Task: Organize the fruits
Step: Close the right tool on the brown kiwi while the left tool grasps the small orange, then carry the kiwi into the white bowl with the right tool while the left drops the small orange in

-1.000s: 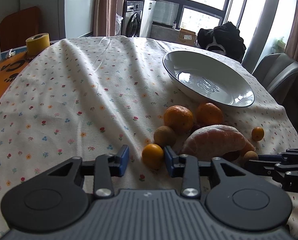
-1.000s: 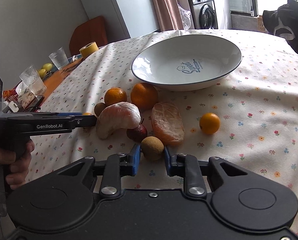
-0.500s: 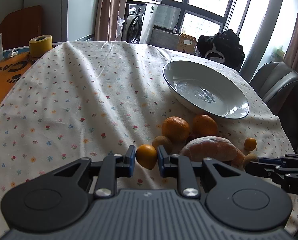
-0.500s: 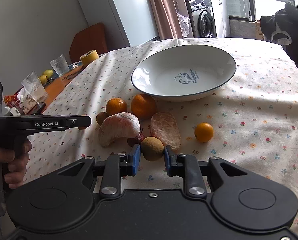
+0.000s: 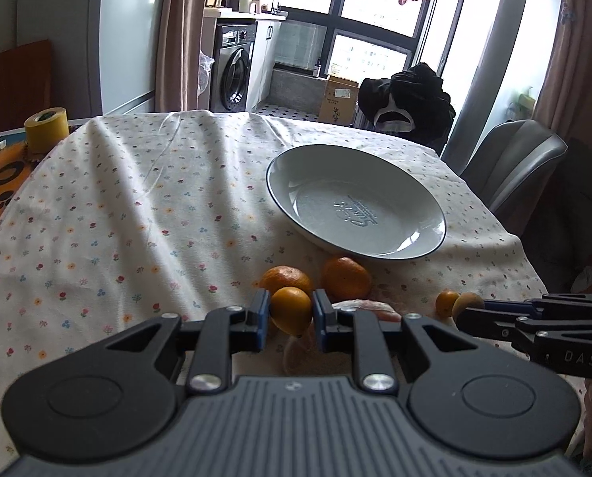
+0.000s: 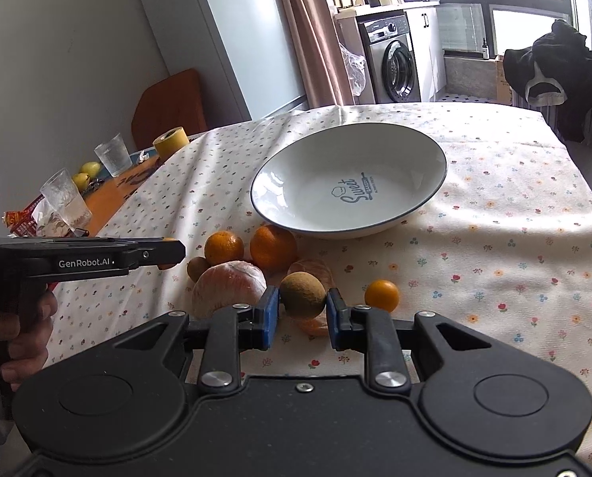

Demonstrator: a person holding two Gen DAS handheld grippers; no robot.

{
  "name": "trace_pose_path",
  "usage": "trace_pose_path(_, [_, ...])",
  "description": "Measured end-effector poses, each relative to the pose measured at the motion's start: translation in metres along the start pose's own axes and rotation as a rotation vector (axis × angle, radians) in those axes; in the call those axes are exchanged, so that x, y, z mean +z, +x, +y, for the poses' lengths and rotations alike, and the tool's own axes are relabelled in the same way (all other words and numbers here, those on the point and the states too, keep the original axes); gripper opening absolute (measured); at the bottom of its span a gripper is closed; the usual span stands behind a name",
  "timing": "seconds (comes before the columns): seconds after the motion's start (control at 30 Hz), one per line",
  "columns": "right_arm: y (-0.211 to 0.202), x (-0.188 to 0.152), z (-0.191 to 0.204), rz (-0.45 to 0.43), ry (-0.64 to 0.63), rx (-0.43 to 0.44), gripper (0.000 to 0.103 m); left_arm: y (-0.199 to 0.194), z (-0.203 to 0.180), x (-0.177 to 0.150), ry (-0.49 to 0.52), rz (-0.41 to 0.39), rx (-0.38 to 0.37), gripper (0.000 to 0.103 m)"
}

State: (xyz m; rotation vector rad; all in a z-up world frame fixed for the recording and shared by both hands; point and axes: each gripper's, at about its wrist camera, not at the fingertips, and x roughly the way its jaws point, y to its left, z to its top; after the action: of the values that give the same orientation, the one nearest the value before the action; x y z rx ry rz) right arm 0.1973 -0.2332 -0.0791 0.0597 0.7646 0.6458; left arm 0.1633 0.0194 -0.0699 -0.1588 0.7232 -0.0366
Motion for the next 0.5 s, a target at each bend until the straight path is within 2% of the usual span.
trace_pose_path(0.23, [-0.006, 0.012, -0.004, -0.036, -0.001, -0.019, 0.024, 0.005, -0.02, 0.013, 0.038, -0.013, -0.038, 0.022])
trace_pose_path(0.5, [-0.003, 0.03, -0.012, -0.078, 0.012, -0.041, 0.024, 0.019, -0.026, 0.03, 0.076, -0.021, -0.035, 0.022])
